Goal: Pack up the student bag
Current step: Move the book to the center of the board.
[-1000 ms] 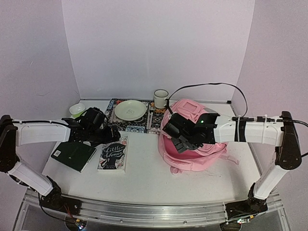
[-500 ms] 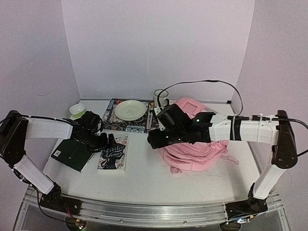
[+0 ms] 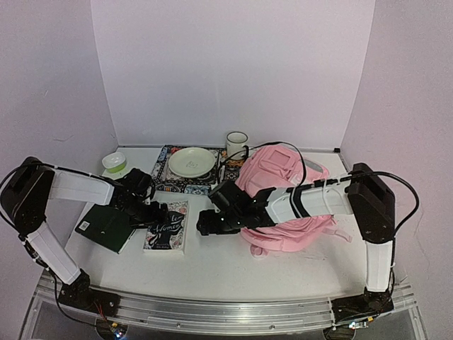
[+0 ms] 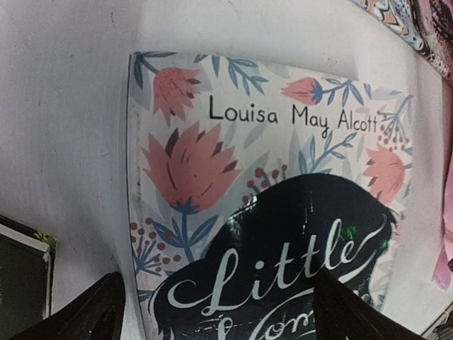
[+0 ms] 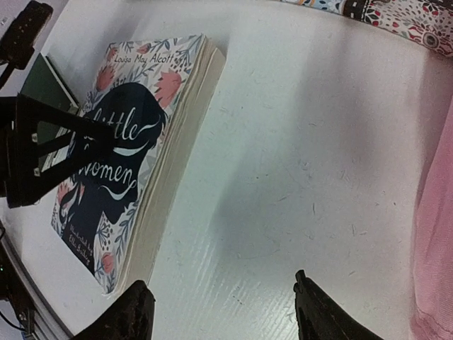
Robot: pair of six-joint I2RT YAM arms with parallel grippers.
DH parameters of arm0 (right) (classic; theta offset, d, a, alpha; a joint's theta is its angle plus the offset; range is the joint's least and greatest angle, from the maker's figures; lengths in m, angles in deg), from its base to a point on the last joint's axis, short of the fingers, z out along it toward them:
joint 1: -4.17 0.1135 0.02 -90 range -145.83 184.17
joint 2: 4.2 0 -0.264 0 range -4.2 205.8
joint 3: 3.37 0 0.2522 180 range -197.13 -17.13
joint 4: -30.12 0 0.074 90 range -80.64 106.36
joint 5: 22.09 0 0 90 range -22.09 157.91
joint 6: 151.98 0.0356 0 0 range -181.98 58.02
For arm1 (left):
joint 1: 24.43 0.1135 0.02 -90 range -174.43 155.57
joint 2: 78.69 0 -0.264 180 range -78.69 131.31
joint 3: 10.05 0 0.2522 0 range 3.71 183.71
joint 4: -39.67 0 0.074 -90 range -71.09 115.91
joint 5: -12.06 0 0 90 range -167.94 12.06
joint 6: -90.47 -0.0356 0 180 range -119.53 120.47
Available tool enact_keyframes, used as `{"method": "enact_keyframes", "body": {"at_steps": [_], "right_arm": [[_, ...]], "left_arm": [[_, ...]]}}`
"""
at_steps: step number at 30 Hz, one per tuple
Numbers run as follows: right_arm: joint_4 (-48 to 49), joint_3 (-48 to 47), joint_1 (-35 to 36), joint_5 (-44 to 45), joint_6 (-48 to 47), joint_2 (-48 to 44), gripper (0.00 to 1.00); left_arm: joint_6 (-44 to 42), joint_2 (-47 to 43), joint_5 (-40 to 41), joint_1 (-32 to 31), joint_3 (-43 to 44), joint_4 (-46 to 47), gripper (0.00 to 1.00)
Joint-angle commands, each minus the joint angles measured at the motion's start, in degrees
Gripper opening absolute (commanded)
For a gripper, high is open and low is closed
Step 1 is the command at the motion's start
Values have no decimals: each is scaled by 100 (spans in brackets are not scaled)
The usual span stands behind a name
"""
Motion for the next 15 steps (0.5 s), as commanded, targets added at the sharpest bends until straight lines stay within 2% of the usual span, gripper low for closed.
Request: {"method": "enact_keyframes", "body": {"at_steps": [1, 9, 15], "right_arm": [[236, -148, 63, -83, 361, 114, 69], [458, 224, 172, -121, 648, 133, 69], [518, 408, 186, 28, 806, 229, 69]], "left_arm": [[-120, 261, -148, -282, -105, -237, 90], [211, 60, -392, -1094, -432, -230, 79], [527, -434, -656, -1239, -563, -90, 76]]}}
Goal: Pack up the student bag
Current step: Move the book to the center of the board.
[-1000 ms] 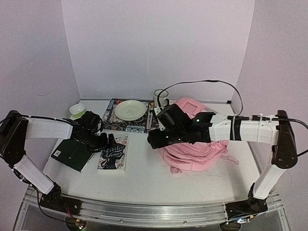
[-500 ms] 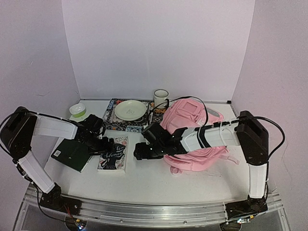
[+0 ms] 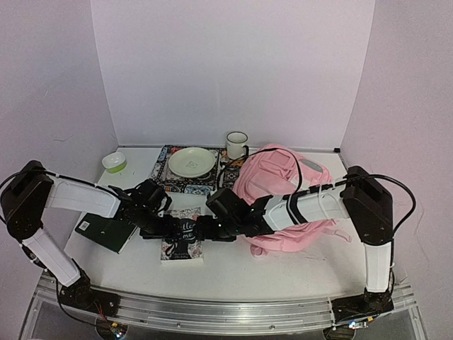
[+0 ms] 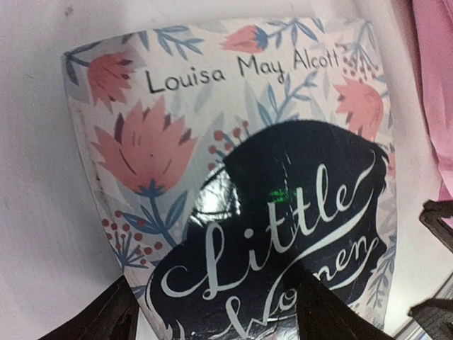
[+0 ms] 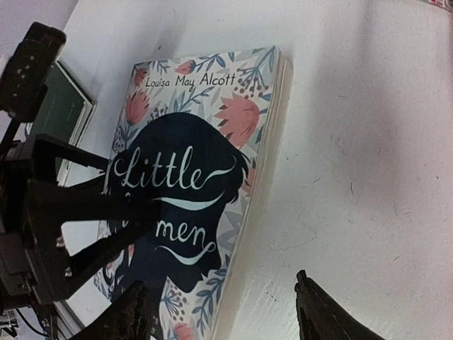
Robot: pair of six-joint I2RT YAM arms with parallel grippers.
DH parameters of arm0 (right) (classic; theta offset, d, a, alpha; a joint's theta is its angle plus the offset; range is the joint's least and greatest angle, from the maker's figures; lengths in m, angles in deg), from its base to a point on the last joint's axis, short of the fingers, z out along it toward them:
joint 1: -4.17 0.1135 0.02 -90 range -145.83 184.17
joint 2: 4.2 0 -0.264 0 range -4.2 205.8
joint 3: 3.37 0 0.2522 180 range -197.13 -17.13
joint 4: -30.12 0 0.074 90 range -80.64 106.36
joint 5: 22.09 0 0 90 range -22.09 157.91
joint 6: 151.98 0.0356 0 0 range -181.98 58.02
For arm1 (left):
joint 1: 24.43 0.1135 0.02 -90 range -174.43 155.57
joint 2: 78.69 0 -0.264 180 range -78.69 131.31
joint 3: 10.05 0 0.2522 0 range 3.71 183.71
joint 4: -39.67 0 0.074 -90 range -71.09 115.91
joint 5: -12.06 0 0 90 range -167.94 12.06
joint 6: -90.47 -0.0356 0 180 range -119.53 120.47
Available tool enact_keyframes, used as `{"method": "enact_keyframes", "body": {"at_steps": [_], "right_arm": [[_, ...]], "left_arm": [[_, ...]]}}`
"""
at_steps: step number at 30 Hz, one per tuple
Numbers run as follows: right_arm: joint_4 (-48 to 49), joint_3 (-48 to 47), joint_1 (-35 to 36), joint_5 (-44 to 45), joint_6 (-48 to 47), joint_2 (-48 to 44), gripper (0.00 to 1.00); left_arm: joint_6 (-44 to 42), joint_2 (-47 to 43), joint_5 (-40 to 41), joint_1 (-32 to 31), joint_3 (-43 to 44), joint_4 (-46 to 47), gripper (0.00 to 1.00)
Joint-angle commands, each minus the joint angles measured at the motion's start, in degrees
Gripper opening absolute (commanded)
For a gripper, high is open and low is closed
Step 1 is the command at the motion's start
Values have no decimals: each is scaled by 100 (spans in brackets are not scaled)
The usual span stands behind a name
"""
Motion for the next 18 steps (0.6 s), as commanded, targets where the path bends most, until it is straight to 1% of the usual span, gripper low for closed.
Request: {"method": "enact_keyframes", "body": {"at_steps": [1, 6, 11, 15, 18], "right_arm": [[57, 158, 26, 133, 200, 169, 68], [109, 84, 22, -31, 234, 379, 65], [296, -1, 26, -386, 255, 567, 59], [574, 18, 26, -623, 314, 613, 49], [715, 32, 25, -797, 275, 481, 43]], "left_arm": [[399, -291, -684, -95, -273, -251, 76], [529, -224, -931, -100, -327, 42, 75], [671, -60, -1147, -96, -436, 334, 75], [755, -1, -1397, -106, -445, 567, 74], [802, 23, -1419, -106, -458, 666, 71]]}}
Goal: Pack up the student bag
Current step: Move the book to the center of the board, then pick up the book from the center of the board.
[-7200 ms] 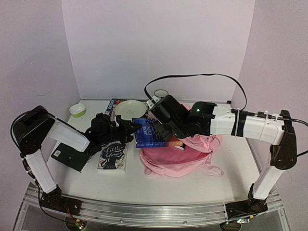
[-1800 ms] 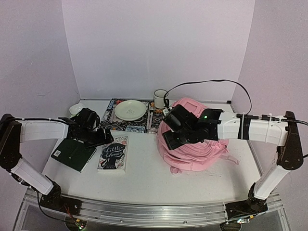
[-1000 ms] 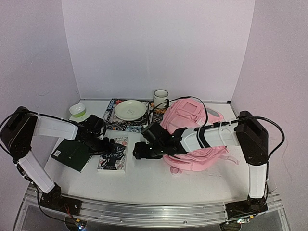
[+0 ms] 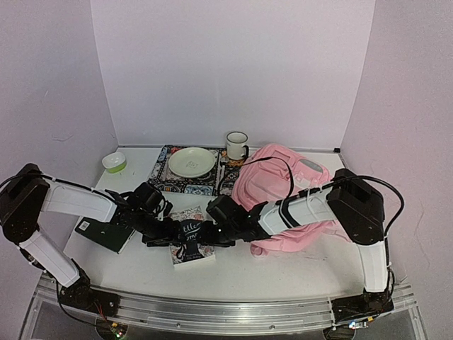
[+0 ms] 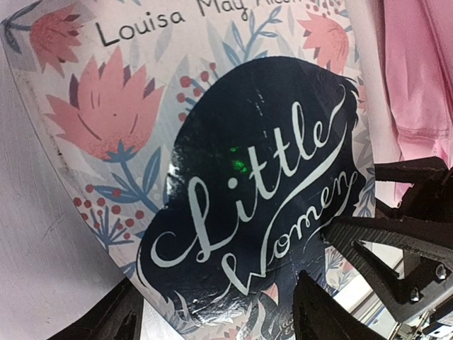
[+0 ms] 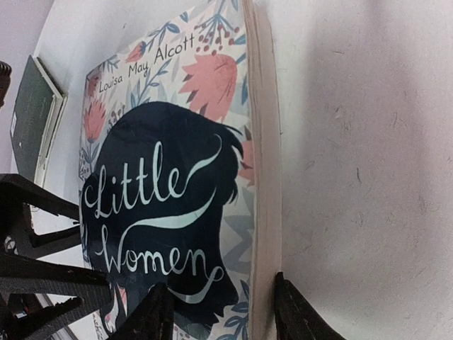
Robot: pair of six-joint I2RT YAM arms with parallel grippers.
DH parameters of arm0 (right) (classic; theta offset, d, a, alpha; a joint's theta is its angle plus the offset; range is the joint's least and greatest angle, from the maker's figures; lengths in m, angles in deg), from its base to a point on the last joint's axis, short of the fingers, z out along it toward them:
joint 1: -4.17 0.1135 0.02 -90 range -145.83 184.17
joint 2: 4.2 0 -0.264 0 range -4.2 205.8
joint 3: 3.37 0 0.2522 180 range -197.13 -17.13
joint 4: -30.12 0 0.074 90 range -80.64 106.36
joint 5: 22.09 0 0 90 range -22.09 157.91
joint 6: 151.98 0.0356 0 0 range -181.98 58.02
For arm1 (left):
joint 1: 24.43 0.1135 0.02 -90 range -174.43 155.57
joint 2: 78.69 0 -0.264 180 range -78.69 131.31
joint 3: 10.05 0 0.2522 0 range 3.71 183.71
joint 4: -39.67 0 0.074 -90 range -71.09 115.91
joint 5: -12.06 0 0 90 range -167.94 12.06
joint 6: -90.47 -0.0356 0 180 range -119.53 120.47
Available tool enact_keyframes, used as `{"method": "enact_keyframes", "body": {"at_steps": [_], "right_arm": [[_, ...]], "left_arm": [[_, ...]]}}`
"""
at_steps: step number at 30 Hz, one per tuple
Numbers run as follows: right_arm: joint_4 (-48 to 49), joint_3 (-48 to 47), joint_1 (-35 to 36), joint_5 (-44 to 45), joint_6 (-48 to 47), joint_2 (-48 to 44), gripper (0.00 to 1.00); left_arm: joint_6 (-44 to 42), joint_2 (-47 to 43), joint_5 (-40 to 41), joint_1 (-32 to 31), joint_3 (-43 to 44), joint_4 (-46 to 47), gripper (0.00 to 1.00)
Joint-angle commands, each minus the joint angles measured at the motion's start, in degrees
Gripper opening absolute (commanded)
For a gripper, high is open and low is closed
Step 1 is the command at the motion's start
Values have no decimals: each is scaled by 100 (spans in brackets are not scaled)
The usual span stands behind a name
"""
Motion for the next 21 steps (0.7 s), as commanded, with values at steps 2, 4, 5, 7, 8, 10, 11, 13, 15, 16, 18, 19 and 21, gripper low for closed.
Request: {"method": "enact_keyframes", "body": {"at_steps": [2, 4, 5, 7, 8, 10, 11, 13, 15, 16, 18, 19, 21], "right_arm": [[297, -64, 61, -637, -43, -56, 41], [316, -54, 63, -730, -74, -190, 39], [332, -46, 62, -781, -87, -249, 38], [370, -17, 62, -843, -99, -377, 36], [391, 2, 60, -855, -99, -427, 35], [435, 22, 59, -876, -103, -514, 32], [456, 24, 63, -897, -108, -538, 32], [478, 17, 59, -945, -103, -573, 31], [487, 15, 61, -964, -98, -590, 30], [491, 15, 63, -967, -95, -591, 30], [510, 22, 59, -968, -75, -585, 25], [517, 15, 63, -978, -74, -576, 22], [518, 13, 61, -994, -86, -574, 14]], "left_arm": [[145, 235, -384, -72, -153, 332, 70], [165, 259, -374, -69, -168, 363, 70], [180, 269, -377, -69, -174, 385, 69], [225, 249, -365, -69, -204, 435, 69], [250, 231, -356, -69, -222, 465, 69], [291, 211, -331, -69, -252, 508, 68], [315, 197, -316, -69, -262, 523, 68], [334, 209, -316, -67, -262, 554, 68], [371, 227, -328, -70, -259, 588, 68], [385, 230, -335, -69, -259, 607, 68], [424, 223, -328, -66, -280, 660, 67], [436, 210, -326, -70, -292, 678, 67], [440, 146, -305, -69, -310, 694, 67]]}}
